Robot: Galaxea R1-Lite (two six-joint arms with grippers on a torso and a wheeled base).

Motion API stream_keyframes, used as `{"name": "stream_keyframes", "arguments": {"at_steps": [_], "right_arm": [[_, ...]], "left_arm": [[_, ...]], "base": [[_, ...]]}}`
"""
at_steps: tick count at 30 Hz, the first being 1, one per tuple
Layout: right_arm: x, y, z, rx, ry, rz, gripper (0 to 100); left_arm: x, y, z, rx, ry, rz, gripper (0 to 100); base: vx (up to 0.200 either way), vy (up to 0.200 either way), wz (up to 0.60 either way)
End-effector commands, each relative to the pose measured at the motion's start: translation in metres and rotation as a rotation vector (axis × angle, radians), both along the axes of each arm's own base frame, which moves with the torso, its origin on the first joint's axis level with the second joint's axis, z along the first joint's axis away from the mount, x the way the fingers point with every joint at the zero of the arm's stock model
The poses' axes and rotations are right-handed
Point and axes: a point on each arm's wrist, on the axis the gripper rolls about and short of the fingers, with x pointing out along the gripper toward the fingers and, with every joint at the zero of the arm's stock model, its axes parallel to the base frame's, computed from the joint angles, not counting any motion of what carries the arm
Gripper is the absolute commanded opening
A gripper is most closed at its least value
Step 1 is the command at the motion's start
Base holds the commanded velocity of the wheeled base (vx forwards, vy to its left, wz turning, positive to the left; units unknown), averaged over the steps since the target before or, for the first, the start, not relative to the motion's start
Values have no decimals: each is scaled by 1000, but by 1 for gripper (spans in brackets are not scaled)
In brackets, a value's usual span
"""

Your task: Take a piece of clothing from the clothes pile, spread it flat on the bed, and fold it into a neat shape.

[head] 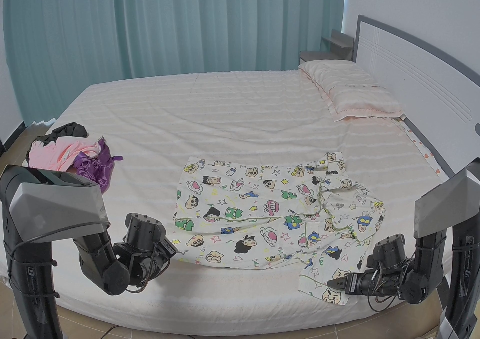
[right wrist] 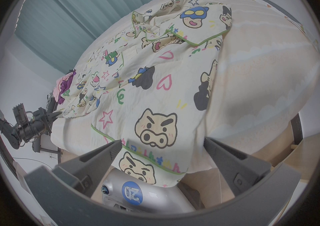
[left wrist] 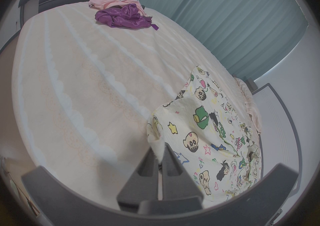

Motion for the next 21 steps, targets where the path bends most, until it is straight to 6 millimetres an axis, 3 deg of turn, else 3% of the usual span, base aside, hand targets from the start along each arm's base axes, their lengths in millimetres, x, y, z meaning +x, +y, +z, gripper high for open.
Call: {"name": "stream_keyframes", "arguments": {"at_steps": [1,21], "right_arm": [[-4,0,-3,-16,18,6,0],[-36,-5,11,-68,0,72,0]], "left_arm": [[-2,0,1,0,0,-3,0],[-12,3,6,6,8,-9,0]], "base": [[0,0,0],[0,0,0]]}}
